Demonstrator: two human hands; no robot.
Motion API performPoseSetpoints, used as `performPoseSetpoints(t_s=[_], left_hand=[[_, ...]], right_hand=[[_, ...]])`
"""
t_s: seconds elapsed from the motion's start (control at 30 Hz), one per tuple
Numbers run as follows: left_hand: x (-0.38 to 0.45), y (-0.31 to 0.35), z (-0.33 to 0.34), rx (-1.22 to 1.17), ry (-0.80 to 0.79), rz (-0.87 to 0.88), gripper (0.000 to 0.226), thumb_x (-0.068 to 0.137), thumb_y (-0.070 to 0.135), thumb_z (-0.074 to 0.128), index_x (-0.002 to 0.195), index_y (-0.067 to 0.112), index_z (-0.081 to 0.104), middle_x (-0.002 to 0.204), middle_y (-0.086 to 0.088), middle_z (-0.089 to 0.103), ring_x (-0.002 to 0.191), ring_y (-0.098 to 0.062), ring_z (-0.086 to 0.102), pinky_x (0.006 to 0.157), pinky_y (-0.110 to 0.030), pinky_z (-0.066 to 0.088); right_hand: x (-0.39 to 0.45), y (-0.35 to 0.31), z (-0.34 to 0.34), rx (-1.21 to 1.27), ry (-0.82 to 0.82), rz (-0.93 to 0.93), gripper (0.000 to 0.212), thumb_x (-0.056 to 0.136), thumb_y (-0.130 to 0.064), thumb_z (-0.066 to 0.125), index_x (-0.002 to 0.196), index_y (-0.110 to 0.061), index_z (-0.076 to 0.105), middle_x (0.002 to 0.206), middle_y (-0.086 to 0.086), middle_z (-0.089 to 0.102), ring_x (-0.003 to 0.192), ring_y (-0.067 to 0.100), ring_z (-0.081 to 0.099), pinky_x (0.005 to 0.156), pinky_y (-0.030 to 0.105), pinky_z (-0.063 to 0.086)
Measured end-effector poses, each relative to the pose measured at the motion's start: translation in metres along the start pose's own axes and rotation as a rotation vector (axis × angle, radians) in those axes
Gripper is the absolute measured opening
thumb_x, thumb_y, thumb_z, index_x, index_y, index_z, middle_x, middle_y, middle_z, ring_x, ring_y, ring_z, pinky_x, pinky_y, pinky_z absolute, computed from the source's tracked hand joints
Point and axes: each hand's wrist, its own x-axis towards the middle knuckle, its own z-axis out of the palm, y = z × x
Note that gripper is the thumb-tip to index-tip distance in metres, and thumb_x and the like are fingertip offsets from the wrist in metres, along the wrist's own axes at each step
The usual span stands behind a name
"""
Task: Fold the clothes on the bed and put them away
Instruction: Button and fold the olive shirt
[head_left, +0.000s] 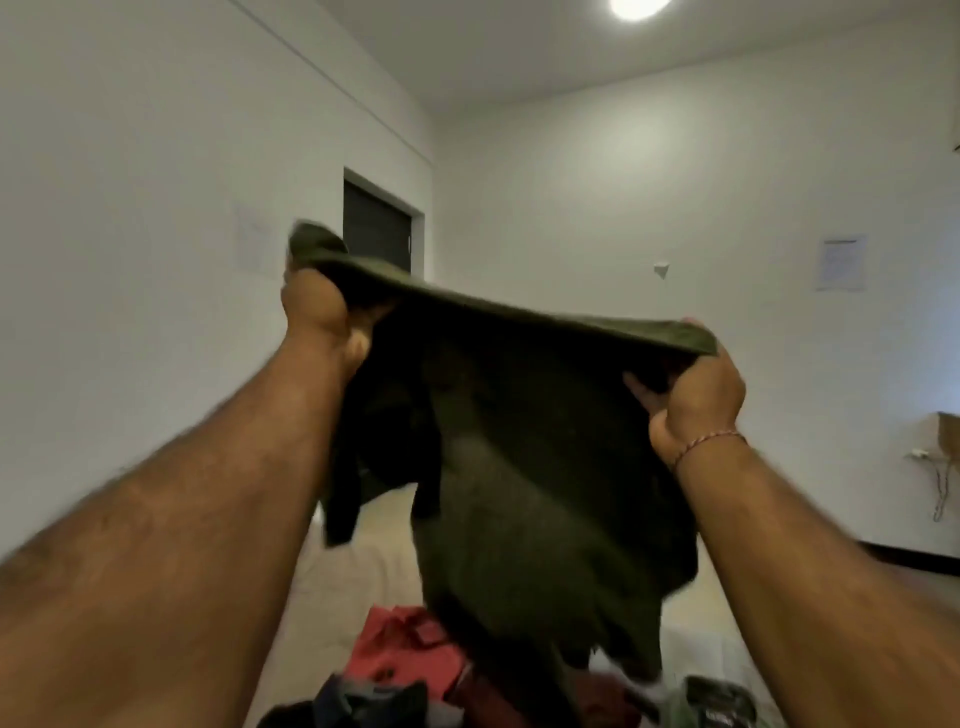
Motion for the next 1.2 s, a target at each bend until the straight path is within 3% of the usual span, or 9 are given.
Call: performPoseSetpoints(t_s=[0.07, 0.23, 0.37, 0.47, 0.6, 0.77, 1.0, 1.1, 1.2], left_hand=[[0.005, 0.023, 0.039, -0.086, -0.153, 0.120, 0.082, 0.094, 0.062, 0.061, 0.147, 0.000, 0.050, 0.128, -0.030, 0.063, 0.118, -0.055, 0.063, 0.091, -0.067, 0.056], [-0.034, 0.038, 0.023, 0.061, -0.229, 0.251, 0.068, 0.103, 0.063, 0.046, 0.144, 0.010, 0.057, 0.138, -0.021, 0.064, 0.120, -0.034, 0.068, 0.100, -0.055, 0.056], [-0.119, 0.000, -0.081, 0.545, -0.014, 0.386, 0.044, 0.106, 0.048, 0.050, 0.145, 0.029, 0.058, 0.140, 0.000, 0.065, 0.125, -0.017, 0.063, 0.113, -0.043, 0.048], [-0.219, -0.032, -0.188, 1.236, 0.013, 0.403, 0.047, 0.098, 0.027, 0.053, 0.144, 0.024, 0.060, 0.140, -0.001, 0.062, 0.127, -0.021, 0.057, 0.110, -0.037, 0.044], [-0.363, -0.049, -0.317, 2.062, -0.166, -0.092, 0.030, 0.084, 0.042, 0.062, 0.104, 0.025, 0.076, 0.091, -0.013, 0.075, 0.085, -0.038, 0.072, 0.072, -0.045, 0.060], [-0.433, -0.056, -0.352, 2.131, -0.796, -1.179, 0.021, 0.095, 0.041, 0.064, 0.113, 0.030, 0.061, 0.116, 0.004, 0.065, 0.101, -0.014, 0.062, 0.093, -0.026, 0.049], [-0.418, -0.061, -0.385, 2.148, -0.872, -1.171, 0.056, 0.075, 0.057, 0.067, 0.121, 0.025, 0.069, 0.110, 0.003, 0.071, 0.097, -0.015, 0.069, 0.095, -0.034, 0.056], [-0.416, -0.083, -0.434, 2.058, -0.868, -1.203, 0.085, 0.058, 0.070, 0.064, 0.131, 0.026, 0.066, 0.116, 0.005, 0.071, 0.102, -0.015, 0.069, 0.100, -0.038, 0.055], [-0.425, -0.067, -0.383, 2.013, -0.908, -1.346, 0.077, 0.074, 0.065, 0.065, 0.136, 0.020, 0.062, 0.124, 0.005, 0.065, 0.114, -0.018, 0.064, 0.106, -0.032, 0.048]], right_hand=[[0.010, -0.033, 0.020, 0.022, -0.061, -0.098, 0.026, 0.099, -0.022, 0.060, 0.121, -0.023, 0.074, 0.122, 0.008, 0.073, 0.116, 0.027, 0.066, 0.086, 0.053, 0.061], [-0.019, -0.054, -0.007, -0.099, -0.109, -0.188, 0.024, 0.100, -0.031, 0.061, 0.119, -0.031, 0.075, 0.115, 0.001, 0.076, 0.111, 0.020, 0.069, 0.087, 0.040, 0.062], [-0.070, -0.030, -0.093, -0.443, -0.057, -0.279, 0.044, 0.093, -0.013, 0.047, 0.119, -0.038, 0.073, 0.120, -0.004, 0.072, 0.113, 0.018, 0.066, 0.100, 0.042, 0.057], [-0.134, 0.000, -0.183, -0.987, -0.066, -0.326, 0.063, 0.080, -0.004, 0.042, 0.130, -0.032, 0.068, 0.125, 0.008, 0.069, 0.115, 0.030, 0.062, 0.104, 0.046, 0.053], [-0.246, 0.028, -0.319, -1.850, -0.297, -0.396, 0.056, 0.078, -0.008, 0.063, 0.131, -0.023, 0.070, 0.106, 0.018, 0.074, 0.089, 0.043, 0.069, 0.072, 0.048, 0.060], [-0.340, 0.063, -0.433, -2.378, -0.806, -0.194, 0.054, 0.048, -0.016, 0.097, 0.100, -0.014, 0.081, 0.069, 0.010, 0.067, 0.058, 0.036, 0.065, 0.040, 0.039, 0.053], [-0.361, 0.049, -0.445, -2.632, -0.930, -0.105, 0.042, 0.092, -0.037, 0.052, 0.133, -0.046, 0.056, 0.096, -0.008, 0.073, 0.092, 0.016, 0.070, 0.071, 0.032, 0.046], [-0.368, 0.042, -0.457, -2.694, -0.909, 0.029, 0.027, 0.077, -0.032, 0.077, 0.104, -0.037, 0.074, 0.069, 0.000, 0.068, 0.066, 0.025, 0.069, 0.059, 0.032, 0.048], [-0.374, 0.030, -0.449, -2.660, -0.907, 0.070, 0.015, 0.073, -0.031, 0.082, 0.084, -0.029, 0.072, 0.066, 0.003, 0.067, 0.061, 0.029, 0.069, 0.055, 0.034, 0.052]])
